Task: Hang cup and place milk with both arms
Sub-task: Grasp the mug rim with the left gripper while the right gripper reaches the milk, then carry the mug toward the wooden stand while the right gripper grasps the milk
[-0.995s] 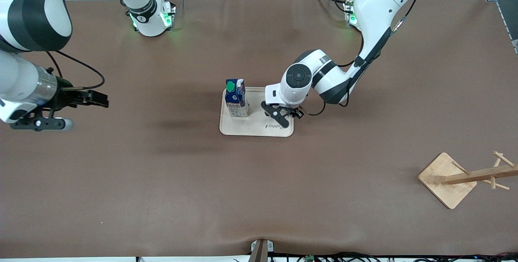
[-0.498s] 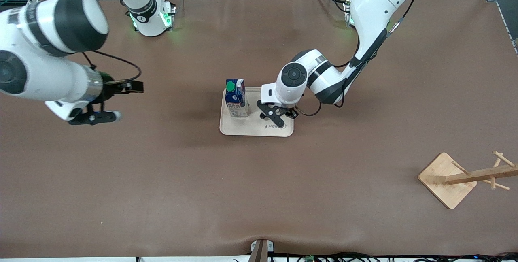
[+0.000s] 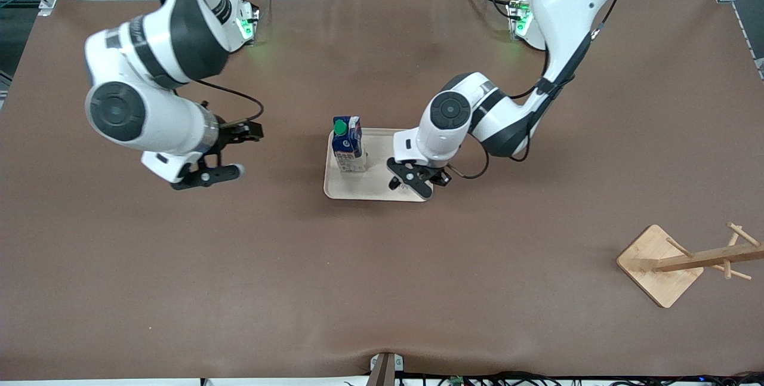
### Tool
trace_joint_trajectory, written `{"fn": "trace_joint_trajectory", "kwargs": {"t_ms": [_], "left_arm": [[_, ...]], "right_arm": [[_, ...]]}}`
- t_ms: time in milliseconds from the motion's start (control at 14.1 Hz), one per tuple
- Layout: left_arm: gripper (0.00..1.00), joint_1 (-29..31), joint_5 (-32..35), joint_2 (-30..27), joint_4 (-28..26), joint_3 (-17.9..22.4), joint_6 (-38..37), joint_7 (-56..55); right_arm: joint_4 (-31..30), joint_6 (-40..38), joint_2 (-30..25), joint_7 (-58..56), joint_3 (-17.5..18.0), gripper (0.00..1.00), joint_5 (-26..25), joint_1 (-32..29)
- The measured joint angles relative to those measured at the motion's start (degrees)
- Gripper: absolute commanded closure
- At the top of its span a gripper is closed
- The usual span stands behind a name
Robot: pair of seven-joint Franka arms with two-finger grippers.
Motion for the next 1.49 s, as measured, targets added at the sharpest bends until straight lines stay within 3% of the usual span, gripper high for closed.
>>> {"fn": "trace_joint_trajectory", "kwargs": {"t_ms": [213, 427, 569, 995, 1493], "left_arm": [[1.00, 3.76, -0.46, -4.90, 0.48, -0.02, -5.85, -0.05], [1.00, 9.42, -4.54, -9.41, 0.53, -0.01, -10.56, 0.06], [1.00, 12.89, -5.22, -11.75, 0.54, 0.02, -13.80, 0.31], [1.00, 21.76, -5.47, -15.94, 0.66, 0.19, -17.63, 2.65], [1.00, 37.45, -5.59, -16.48, 2.34, 0.42, -18.76, 22.62]], "right_arm": [[0.15, 0.39, 1.05, 0.03, 0.03, 0.00, 1.06, 1.13], [0.09, 2.64, 2.83, 5.03, 0.11, 0.00, 10.42, 4.05], [0.09, 4.19, 4.59, 7.89, 0.15, 0.00, 13.27, 6.51], [-0.21, 7.41, 7.18, 9.91, 0.17, 0.00, 13.79, 10.06], [-1.54, 12.57, 9.10, 13.91, 0.19, 0.00, 13.84, 13.98]]}}
